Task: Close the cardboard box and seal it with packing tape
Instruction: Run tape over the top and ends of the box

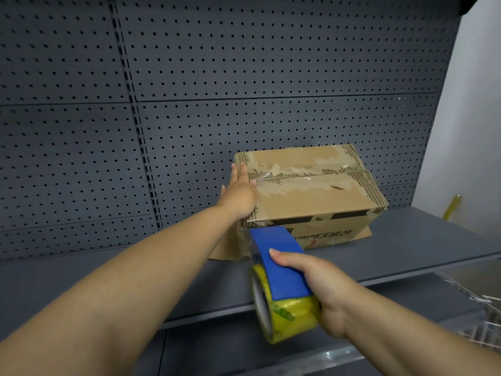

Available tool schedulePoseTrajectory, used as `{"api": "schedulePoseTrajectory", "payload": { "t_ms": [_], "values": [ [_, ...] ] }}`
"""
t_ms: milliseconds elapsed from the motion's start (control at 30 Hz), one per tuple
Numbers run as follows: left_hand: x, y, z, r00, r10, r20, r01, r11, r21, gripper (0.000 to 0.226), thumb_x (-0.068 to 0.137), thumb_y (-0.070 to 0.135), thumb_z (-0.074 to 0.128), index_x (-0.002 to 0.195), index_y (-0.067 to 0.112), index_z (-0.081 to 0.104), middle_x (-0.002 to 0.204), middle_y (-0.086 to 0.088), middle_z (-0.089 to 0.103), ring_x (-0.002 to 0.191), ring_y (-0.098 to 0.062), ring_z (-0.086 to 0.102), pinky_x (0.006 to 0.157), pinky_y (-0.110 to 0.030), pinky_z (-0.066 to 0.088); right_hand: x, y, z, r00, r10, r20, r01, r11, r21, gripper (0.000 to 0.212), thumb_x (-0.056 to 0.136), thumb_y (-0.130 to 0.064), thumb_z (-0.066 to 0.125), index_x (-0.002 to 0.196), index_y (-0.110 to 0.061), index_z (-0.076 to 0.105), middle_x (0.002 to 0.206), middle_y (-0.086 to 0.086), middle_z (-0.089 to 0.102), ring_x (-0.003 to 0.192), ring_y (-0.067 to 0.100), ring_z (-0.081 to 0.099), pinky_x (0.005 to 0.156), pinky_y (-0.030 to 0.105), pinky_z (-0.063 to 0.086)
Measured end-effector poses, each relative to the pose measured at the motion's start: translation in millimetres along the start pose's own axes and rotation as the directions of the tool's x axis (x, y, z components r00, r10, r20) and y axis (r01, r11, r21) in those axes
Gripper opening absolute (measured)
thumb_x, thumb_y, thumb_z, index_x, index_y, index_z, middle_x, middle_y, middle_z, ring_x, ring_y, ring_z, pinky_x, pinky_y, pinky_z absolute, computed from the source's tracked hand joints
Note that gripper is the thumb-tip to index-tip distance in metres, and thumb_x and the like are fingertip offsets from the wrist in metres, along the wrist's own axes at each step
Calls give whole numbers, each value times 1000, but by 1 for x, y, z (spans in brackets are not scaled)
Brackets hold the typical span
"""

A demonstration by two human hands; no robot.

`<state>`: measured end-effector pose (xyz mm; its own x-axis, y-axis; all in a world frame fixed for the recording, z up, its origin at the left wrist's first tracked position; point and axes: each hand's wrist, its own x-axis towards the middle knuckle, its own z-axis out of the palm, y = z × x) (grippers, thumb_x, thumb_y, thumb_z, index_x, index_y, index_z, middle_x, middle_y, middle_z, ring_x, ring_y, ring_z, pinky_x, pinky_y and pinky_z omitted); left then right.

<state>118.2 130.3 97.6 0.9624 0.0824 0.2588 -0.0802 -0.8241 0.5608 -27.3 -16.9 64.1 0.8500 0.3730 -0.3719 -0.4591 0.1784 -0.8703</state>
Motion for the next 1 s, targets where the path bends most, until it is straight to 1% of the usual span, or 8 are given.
{"api": "schedulePoseTrajectory", "payload": {
  "t_ms": [233, 367, 433, 567, 667, 800, 900, 1000],
  "values": [
    [0, -6, 0, 1000, 10, -6, -10, 1000, -6, 54, 102, 26, 18, 148, 19, -10, 156, -1, -19, 145, -21, -3, 118, -37, -2, 2, -3, 6, 1000, 1, 29, 0, 1000, -16, 32, 72, -27, 73, 96, -6, 69, 69, 10, 71, 48, 20, 64, 49, 24, 52],
    [3, -2, 1, 1000, -3, 3, 4, 999, -48, 55, 101, 27, 18, 148, 21, -10, 156, 1, -19, 145, -26, -8, 119, -42, 1, -6, 23, 40, 969, 82, 231, -46, 987, -157, 15, 80, -18, 67, 91, -9, 70, 83, 4, 76, 58, 7, 66, 63, 18, 53],
    [2, -5, -1, 1000, -2, 18, 3, 999, -35, 55, 101, 29, 18, 148, 21, -10, 156, 0, -19, 145, -25, -8, 119, -42, 0, -2, 35, 43, 986, 54, 155, -22, 980, -197, 16, 74, -22, 74, 85, -11, 72, 91, 7, 74, 71, 13, 68, 73, 25, 54],
    [0, -10, -9, 999, 22, 46, -20, 999, -45, 59, 99, 44, 20, 149, 24, -5, 157, 5, -15, 145, -23, -5, 118, -46, 4, -7, 8, 1, 999, -36, -40, 30, 990, -136, 18, 73, -21, 73, 79, -4, 73, 71, 12, 73, 50, 20, 65, 50, 24, 52],
    [1, -5, -17, 1000, 23, 17, -19, 987, -158, 60, 98, 43, 28, 150, 20, 7, 156, 6, 0, 143, -19, -1, 117, -43, 8, -27, -17, -21, 993, -118, -26, 111, 977, -183, 19, 65, -23, 74, 68, -4, 75, 67, 13, 71, 47, 21, 64, 49, 24, 50],
    [-4, -13, -14, 977, 149, -155, -179, 964, -197, 54, 97, 29, 42, 147, 18, 24, 147, 1, 15, 139, -16, 11, 114, -31, 12, -42, -37, -43, 981, -195, -13, 188, 960, -205, 27, 55, -31, 73, 67, -7, 76, 69, 13, 70, 51, 23, 63, 53, 27, 49],
    [-12, -20, -5, 896, 273, -350, -369, 897, -243, 41, 95, 22, 49, 135, 17, 47, 147, 2, 28, 136, -8, 22, 116, -32, 19, -42, -51, -53, 959, -277, -60, 265, 950, -163, 27, 56, -32, 71, 69, -10, 77, 74, 13, 71, 55, 24, 65, 53, 29, 52],
    [-20, -24, -1, 874, 414, -253, -469, 855, -221, 39, 95, 36, 43, 126, 17, 56, 145, 7, 39, 138, -3, 17, 118, -38, 14, -36, -61, -55, 934, -346, -83, 334, 933, -136, 29, 56, -33, 71, 74, -11, 76, 77, 12, 72, 57, 23, 66, 55, 30, 54]
  ]
}}
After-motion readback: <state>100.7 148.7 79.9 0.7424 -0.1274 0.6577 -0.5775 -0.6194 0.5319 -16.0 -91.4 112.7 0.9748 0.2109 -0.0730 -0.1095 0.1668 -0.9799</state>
